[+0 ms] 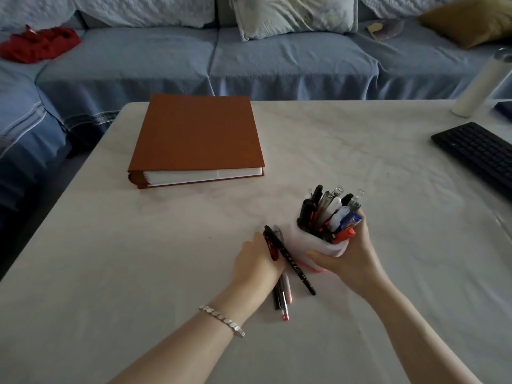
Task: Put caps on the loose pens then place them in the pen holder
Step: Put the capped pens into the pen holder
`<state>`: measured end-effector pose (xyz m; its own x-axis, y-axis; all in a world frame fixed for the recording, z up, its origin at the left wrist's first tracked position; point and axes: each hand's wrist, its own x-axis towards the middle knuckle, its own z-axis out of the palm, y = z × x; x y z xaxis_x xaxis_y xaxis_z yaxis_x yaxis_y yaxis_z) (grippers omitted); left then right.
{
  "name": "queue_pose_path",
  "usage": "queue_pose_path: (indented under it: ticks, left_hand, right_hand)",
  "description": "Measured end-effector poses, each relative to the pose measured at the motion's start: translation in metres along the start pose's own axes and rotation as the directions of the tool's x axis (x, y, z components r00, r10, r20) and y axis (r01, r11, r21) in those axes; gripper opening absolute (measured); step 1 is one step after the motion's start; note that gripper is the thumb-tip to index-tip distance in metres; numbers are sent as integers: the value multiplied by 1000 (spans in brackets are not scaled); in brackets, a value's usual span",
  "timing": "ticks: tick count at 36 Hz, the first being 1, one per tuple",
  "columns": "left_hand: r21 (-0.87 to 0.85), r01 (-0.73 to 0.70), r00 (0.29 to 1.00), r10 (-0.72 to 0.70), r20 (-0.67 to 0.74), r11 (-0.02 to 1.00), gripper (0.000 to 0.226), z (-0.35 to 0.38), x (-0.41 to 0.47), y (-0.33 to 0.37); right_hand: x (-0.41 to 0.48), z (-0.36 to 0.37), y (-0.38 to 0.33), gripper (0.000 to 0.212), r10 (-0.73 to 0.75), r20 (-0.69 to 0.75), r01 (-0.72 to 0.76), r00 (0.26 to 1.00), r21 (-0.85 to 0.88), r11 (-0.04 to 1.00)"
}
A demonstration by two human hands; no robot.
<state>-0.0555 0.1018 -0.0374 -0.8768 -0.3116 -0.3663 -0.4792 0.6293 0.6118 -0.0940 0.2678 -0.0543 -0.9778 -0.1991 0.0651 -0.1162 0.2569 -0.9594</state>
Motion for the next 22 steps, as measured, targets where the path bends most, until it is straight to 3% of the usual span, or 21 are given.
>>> queue_pose_path:
  ticks: [9, 12, 16, 22]
  left_hand:
    - [99, 45, 996, -52, 66, 994, 23, 1, 4, 12]
    - [81, 72, 991, -80, 104, 994, 5, -3, 6, 15]
    - [41, 110, 985, -115, 131, 993, 26, -7, 4, 20]
    - [0, 67, 986, -67, 153, 998, 30, -9, 4, 15]
  right_hand:
    - [-3, 5, -18, 72, -97, -11, 97, 995, 13, 995]
    - [-2, 3, -13, 69, -73, 3, 73, 997, 25, 997]
    - [-2, 2, -11, 74, -60, -3, 60, 998, 2, 998]
    - [0, 1, -8, 75, -47, 8, 47, 999, 12, 999]
